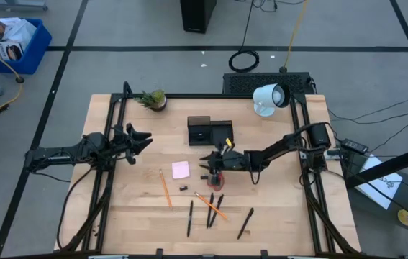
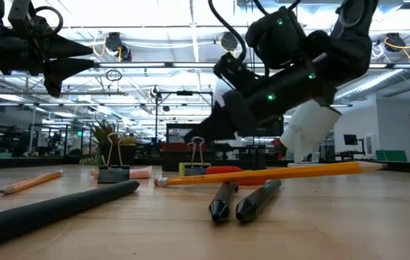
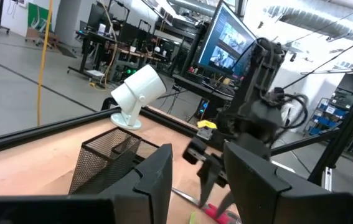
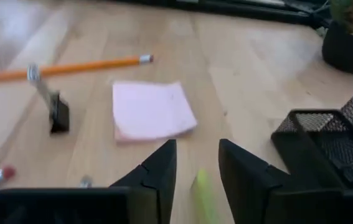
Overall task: Pick and place office supplies into organizer
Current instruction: Put the left binder clip into the mesh organizer
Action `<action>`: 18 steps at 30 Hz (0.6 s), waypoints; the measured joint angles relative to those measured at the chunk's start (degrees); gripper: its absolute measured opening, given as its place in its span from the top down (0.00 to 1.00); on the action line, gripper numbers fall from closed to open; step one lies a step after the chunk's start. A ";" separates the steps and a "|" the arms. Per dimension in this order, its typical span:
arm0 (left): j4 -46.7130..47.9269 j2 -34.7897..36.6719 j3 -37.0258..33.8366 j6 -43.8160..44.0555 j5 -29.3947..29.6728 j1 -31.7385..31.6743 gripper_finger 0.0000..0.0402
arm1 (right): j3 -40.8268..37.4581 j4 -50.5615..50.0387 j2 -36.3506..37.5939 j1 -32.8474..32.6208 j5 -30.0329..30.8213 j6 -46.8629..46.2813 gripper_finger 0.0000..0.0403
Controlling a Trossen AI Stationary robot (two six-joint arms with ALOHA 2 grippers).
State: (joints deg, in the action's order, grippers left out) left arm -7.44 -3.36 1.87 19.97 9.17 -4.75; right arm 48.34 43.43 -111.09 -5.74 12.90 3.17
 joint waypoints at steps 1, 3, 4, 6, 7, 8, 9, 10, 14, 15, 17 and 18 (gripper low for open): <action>0.00 0.00 0.00 0.00 0.00 0.01 0.63 | 0.00 -0.09 0.00 -0.99 0.55 0.71 0.70; 0.00 0.00 0.00 0.00 0.00 0.02 0.63 | -0.02 1.13 0.06 -2.87 0.70 1.81 0.67; 0.00 -0.02 0.00 0.00 0.00 0.01 0.63 | -0.02 1.46 0.54 -3.79 0.69 2.20 0.65; -0.02 -0.01 0.00 0.00 0.00 0.01 0.63 | -0.02 2.53 1.73 -5.24 1.06 3.18 0.61; -0.01 -0.02 0.00 0.00 0.00 0.02 0.63 | -0.02 2.30 2.53 -5.90 2.46 4.07 0.59; -0.02 -0.02 0.00 0.08 0.01 0.02 0.63 | -0.02 1.61 3.36 -6.54 4.56 5.31 0.57; -0.02 -0.02 0.00 0.18 0.02 0.02 0.63 | -0.02 0.62 4.17 -7.18 7.17 6.69 0.55; 0.00 -0.02 0.00 0.24 0.02 0.00 0.63 | -0.02 -0.33 4.82 -7.65 9.76 7.78 0.53; 0.00 -0.02 0.00 0.31 0.02 0.01 0.63 | -0.01 -3.62 7.85 -9.14 12.06 6.86 0.48; 0.00 -0.02 0.00 0.30 0.02 0.00 0.63 | 0.00 -4.28 8.37 -9.60 11.25 6.10 0.48; 0.04 -0.02 0.00 0.31 0.05 0.02 0.63 | 0.02 -5.71 8.58 -10.84 9.43 4.84 0.47; 0.15 -0.02 0.00 0.29 0.26 0.02 0.63 | 0.01 -6.12 8.44 -11.54 8.71 4.57 0.47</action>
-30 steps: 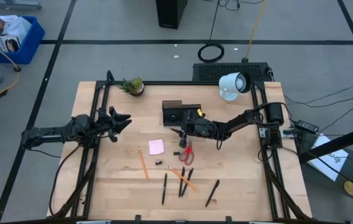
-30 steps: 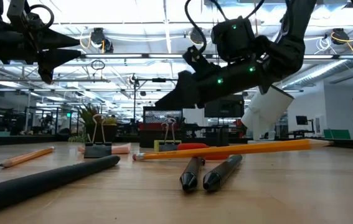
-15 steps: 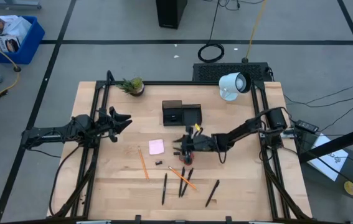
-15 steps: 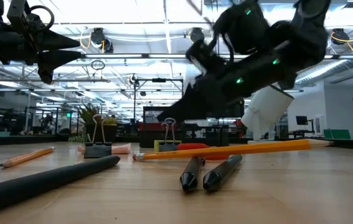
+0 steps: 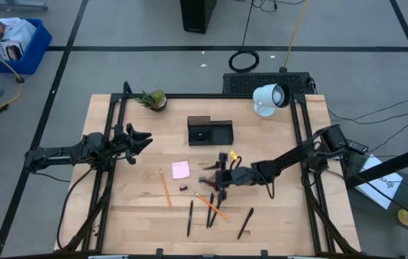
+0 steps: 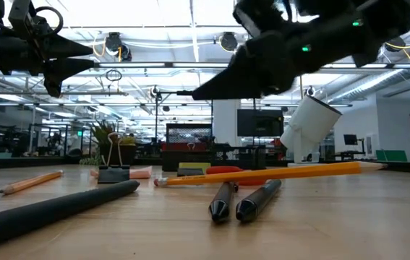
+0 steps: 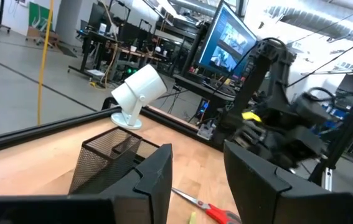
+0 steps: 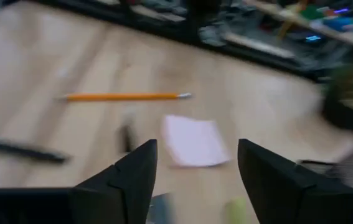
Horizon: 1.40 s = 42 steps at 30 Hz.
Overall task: Pick and place office supplies into organizer
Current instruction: Put the left binder clip into the mesh organizer
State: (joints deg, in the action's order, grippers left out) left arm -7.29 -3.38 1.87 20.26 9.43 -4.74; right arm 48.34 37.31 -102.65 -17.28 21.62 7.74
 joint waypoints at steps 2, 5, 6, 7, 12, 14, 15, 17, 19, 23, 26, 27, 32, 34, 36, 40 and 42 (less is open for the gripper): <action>0.15 0.00 0.00 -0.16 0.74 0.01 0.63 | -0.01 0.62 -0.64 -1.19 -2.49 -0.01 0.47; 0.46 0.00 0.00 -0.02 1.78 -0.01 0.63 | -0.01 4.44 -2.28 -1.67 -6.56 -2.25 0.47; 0.49 0.00 0.00 0.02 2.12 0.01 0.63 | -0.01 5.36 -2.83 -1.48 -7.53 -3.32 0.47; 0.53 0.00 0.00 0.03 2.45 -0.01 0.63 | -0.01 6.13 -3.48 -1.14 -8.17 -3.87 0.47; 0.50 0.00 0.00 0.05 2.71 0.01 0.63 | 0.51 10.53 -7.69 0.40 -11.52 -4.44 0.47; 0.46 0.00 0.00 0.06 2.71 -0.01 0.63 | 2.67 11.12 -9.90 0.86 -13.35 -4.84 0.47; 0.44 0.00 0.00 0.07 2.71 -0.01 0.63 | 3.99 10.90 -10.94 0.98 -14.03 -4.41 0.47; 0.44 0.00 0.00 0.08 2.71 0.00 0.63 | 6.98 8.70 -12.70 1.14 -14.33 -3.55 0.47; 0.46 0.00 0.00 0.10 2.71 -0.02 0.63 | 9.46 6.09 -14.23 1.49 -14.41 -3.08 0.47; 0.56 0.00 0.00 0.21 2.69 0.00 0.63 | 12.18 4.56 -16.26 2.31 -14.95 -2.55 0.47; 1.16 0.00 0.02 0.21 2.71 -0.01 0.63 | 13.55 4.47 -17.35 3.04 -15.86 -2.66 0.47; 1.16 0.00 0.02 0.21 2.71 -0.02 0.63 | 13.98 4.34 -17.73 3.27 -15.86 -2.46 0.47; 1.05 0.00 0.02 0.59 2.74 0.00 0.63 | 16.12 4.48 -19.34 5.28 -19.33 -2.91 0.47; 1.03 0.00 0.02 0.73 2.75 -0.01 0.63 | 16.68 4.04 -19.57 5.68 -20.10 -2.46 0.47; 1.09 0.00 0.02 0.77 2.74 -0.02 0.63 | 17.17 4.05 -19.50 5.94 -20.38 -2.05 0.47; 1.09 0.00 0.02 0.67 2.76 0.01 0.63 | 17.17 3.40 -19.48 6.08 -20.46 -1.90 0.47; 1.11 0.00 0.02 0.65 2.95 -0.02 0.63 | 17.19 3.41 -19.52 6.16 -21.17 -1.93 0.47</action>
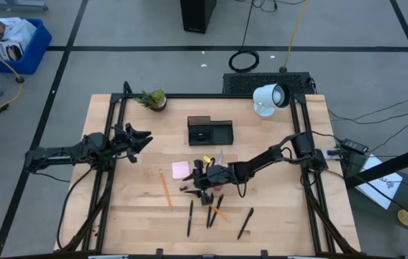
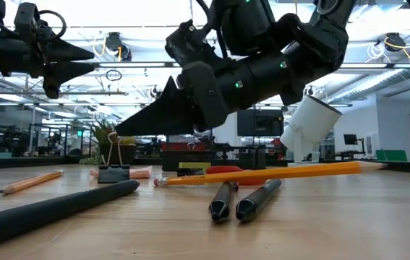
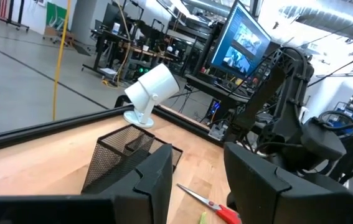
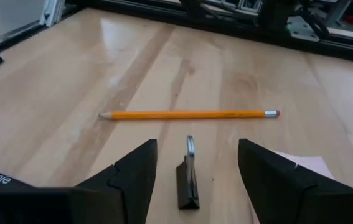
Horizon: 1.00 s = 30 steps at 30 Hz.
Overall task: Pick and place office supplies into organizer
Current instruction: Put the left binder clip into the mesh organizer
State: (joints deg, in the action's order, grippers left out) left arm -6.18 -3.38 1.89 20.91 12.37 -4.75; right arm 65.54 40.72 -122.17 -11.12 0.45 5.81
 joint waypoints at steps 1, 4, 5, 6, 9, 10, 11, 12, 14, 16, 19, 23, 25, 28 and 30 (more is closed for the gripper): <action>0.05 0.00 0.00 -0.02 0.16 0.02 0.63 | 0.15 -0.37 0.06 0.09 -0.52 -0.20 0.47; 0.02 0.00 0.00 -0.12 0.18 0.01 0.63 | 0.31 -0.54 0.08 0.20 -0.59 -0.38 0.47; 0.01 0.00 0.00 -0.15 0.18 0.01 0.63 | 0.31 0.11 0.07 0.20 -0.59 -0.33 0.47; 0.01 0.00 0.00 -0.15 0.18 0.02 0.63 | 0.31 0.82 0.07 0.22 -0.59 -0.40 0.47; 0.02 0.00 0.00 -0.15 0.21 0.01 0.63 | 0.53 0.38 0.11 0.29 -0.58 -0.85 0.47; 0.02 0.00 0.00 -0.15 0.21 0.01 0.63 | 0.52 -0.23 0.11 0.29 -0.56 -0.83 0.47; 0.02 0.00 0.00 -0.15 0.21 0.02 0.63 | 0.51 -0.45 0.07 0.29 -0.56 -0.85 0.47; 0.07 0.00 0.00 -0.15 0.21 0.01 0.63 | 0.51 -0.51 0.07 0.29 -0.33 -0.88 0.47; 0.09 0.00 0.00 -0.15 0.23 0.01 0.63 | 0.52 -0.16 0.07 0.27 1.06 -0.81 0.47; 0.09 0.00 0.00 -0.16 0.25 0.01 0.63 | 0.54 0.83 -0.60 0.27 1.07 -0.75 0.47; 0.09 0.00 0.00 -0.49 0.25 0.00 0.63 | 0.51 0.99 -1.94 0.27 1.07 -0.82 0.47; 0.35 0.00 0.00 -0.70 0.29 0.02 0.63 | 2.01 1.21 -3.94 0.27 0.99 -1.39 0.47; 0.46 0.00 0.00 -0.71 0.32 0.00 0.63 | 2.83 0.80 -4.49 0.27 0.92 -0.77 0.47; 0.54 0.00 0.00 -0.85 0.36 0.02 0.63 | 3.68 0.74 -4.32 0.27 0.92 -0.64 0.47; 0.59 0.00 0.00 -0.86 0.64 0.02 0.63 | 3.74 0.95 -4.22 0.27 0.92 -0.65 0.48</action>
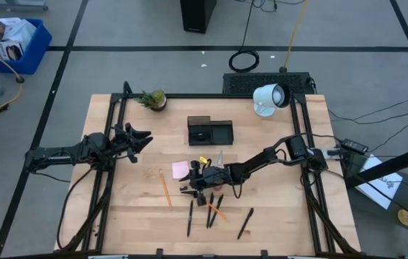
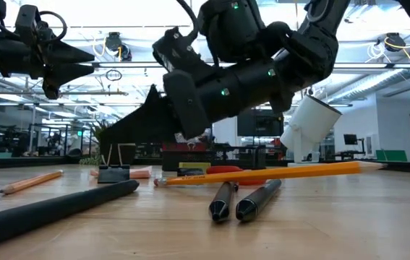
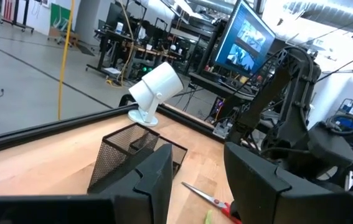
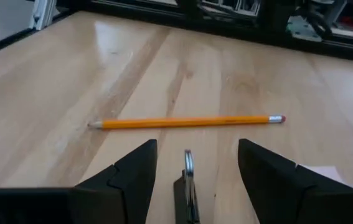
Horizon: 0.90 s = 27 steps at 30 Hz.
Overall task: Pick and place office supplies into organizer
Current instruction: Put the left binder clip into the mesh organizer
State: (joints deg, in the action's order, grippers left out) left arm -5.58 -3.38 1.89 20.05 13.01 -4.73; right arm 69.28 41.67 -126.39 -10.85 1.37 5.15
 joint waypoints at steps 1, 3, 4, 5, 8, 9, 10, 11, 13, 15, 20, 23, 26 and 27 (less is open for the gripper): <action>0.01 0.00 0.00 0.00 0.10 -0.02 0.63 | 0.00 -0.05 -0.05 0.00 0.00 -0.25 0.49; 0.35 0.00 0.00 -0.01 0.12 -0.02 0.63 | -0.06 -0.84 -0.15 0.02 -0.08 -1.37 0.53; 0.33 0.00 0.00 -0.01 0.14 -0.01 0.63 | -0.08 -1.00 -0.15 0.12 -0.13 -1.53 0.55; 0.31 0.00 0.00 0.03 0.14 0.00 0.63 | -0.09 -1.18 -0.14 0.23 -0.23 -1.58 0.58; 0.28 0.00 0.00 0.03 0.12 0.00 0.63 | -0.09 -1.79 -0.11 0.40 -1.55 -1.44 0.67; 0.27 0.00 0.00 0.04 0.14 0.00 0.63 | -0.09 -1.90 -0.11 0.42 -1.61 -1.47 0.70; 0.26 0.00 0.00 0.05 0.14 0.00 0.63 | -0.11 -1.88 -0.11 0.42 -1.64 -1.43 0.73; 0.27 0.00 0.00 0.05 0.14 -0.01 0.63 | -0.11 -1.74 -0.11 0.39 -1.64 -1.27 0.76; 0.24 0.00 0.00 0.05 0.13 -0.01 0.63 | -0.11 -1.66 -0.11 0.39 -1.64 -1.19 0.81; 0.26 0.00 0.00 0.05 0.12 -0.02 0.63 | -0.11 -1.73 -0.11 0.45 -1.66 -0.99 0.87; 0.24 0.00 0.00 0.09 0.12 -0.01 0.63 | -0.11 -1.64 -0.11 0.82 -1.57 -0.26 0.98; 0.24 0.00 0.00 0.12 0.12 0.00 0.63 | -0.11 -1.67 -0.11 1.13 -1.51 0.04 0.97; 0.24 0.00 0.00 0.14 0.12 0.00 0.63 | -0.11 -1.66 -0.11 1.42 -1.42 0.04 0.96; 0.24 0.00 0.00 0.14 0.12 0.00 0.63 | -0.11 -1.66 -0.11 1.52 -1.42 0.04 0.96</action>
State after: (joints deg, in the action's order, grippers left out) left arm -5.34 -3.38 1.89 20.18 13.13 -4.73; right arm 69.17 40.01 -126.50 -9.33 -0.05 5.19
